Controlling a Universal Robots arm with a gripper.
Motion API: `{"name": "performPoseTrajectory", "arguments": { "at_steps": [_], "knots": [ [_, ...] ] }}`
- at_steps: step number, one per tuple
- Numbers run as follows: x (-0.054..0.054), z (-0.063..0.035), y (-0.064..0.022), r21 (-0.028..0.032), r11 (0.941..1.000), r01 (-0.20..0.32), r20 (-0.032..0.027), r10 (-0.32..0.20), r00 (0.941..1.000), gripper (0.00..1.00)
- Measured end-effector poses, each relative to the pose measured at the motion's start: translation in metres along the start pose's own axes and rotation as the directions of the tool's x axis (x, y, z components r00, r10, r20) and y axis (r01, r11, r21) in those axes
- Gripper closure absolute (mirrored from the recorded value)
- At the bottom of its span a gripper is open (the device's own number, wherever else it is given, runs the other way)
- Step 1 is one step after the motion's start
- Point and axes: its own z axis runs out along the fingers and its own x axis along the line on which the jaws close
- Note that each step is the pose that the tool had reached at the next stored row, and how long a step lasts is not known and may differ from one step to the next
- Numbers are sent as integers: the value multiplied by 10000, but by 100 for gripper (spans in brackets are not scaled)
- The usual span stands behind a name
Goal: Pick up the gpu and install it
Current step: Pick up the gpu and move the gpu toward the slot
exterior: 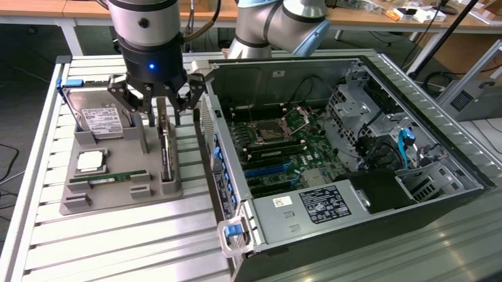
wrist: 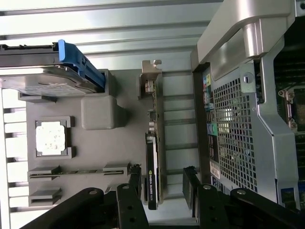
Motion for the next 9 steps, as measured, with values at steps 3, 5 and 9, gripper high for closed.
{"name": "performPoseTrajectory", "arguments": {
  "at_steps": [3, 5, 9],
  "knots": [
    [0, 6, 0, 0, 10000, 0, 0, 0, 10000, 52],
    [0, 11, -1, 0, 10000, 0, 0, 0, 10000, 52],
    [0, 21, -2, 0, 10000, 0, 0, 0, 10000, 52]
  ]
}}
